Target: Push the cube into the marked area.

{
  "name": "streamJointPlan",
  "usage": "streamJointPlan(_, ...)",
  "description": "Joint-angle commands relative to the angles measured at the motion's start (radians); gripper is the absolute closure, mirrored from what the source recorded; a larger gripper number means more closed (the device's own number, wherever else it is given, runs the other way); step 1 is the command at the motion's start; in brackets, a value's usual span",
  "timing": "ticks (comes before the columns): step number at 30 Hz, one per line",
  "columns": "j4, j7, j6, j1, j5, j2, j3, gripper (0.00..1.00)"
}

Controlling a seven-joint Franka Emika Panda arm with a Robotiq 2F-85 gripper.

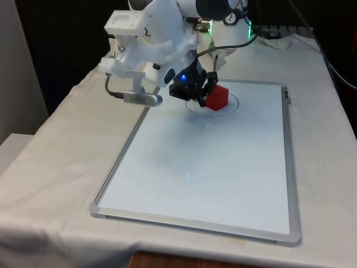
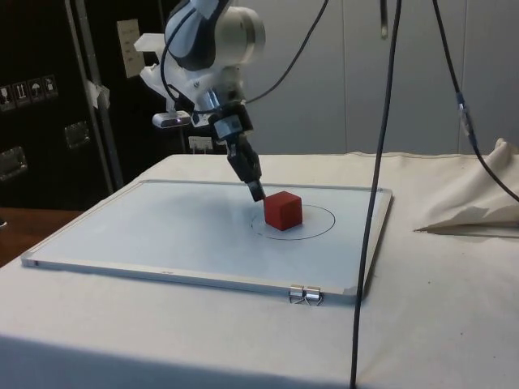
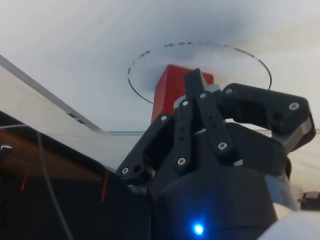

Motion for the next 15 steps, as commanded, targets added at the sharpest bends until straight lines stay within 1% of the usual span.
streamJointPlan(1, 0.000, 0.000, 0.000, 0.000, 0.000, 0.000, 0.000, 1.00)
streamJointPlan(2, 0.024, 0.000, -0.005, -0.002, 0.005, 0.012, 0.003, 1.00)
streamJointPlan(5, 0.049, 0.006, -0.002, 0.001, 0.007, 0.023, 0.003, 1.00)
streamJointPlan(6, 0.060, 0.019, 0.003, 0.007, 0.006, 0.024, 0.003, 1.00)
streamJointPlan(8, 0.063, 0.026, 0.005, 0.008, 0.006, 0.023, 0.004, 1.00)
streamJointPlan(10, 0.069, 0.044, 0.011, 0.011, 0.005, 0.019, 0.006, 1.00)
streamJointPlan(11, 0.071, 0.035, 0.003, 0.006, 0.005, 0.024, 0.009, 1.00)
streamJointPlan(12, 0.069, 0.049, 0.013, 0.011, 0.005, 0.017, 0.007, 1.00)
streamJointPlan(15, 0.074, 0.071, 0.018, 0.015, 0.006, 0.009, 0.007, 1.00)
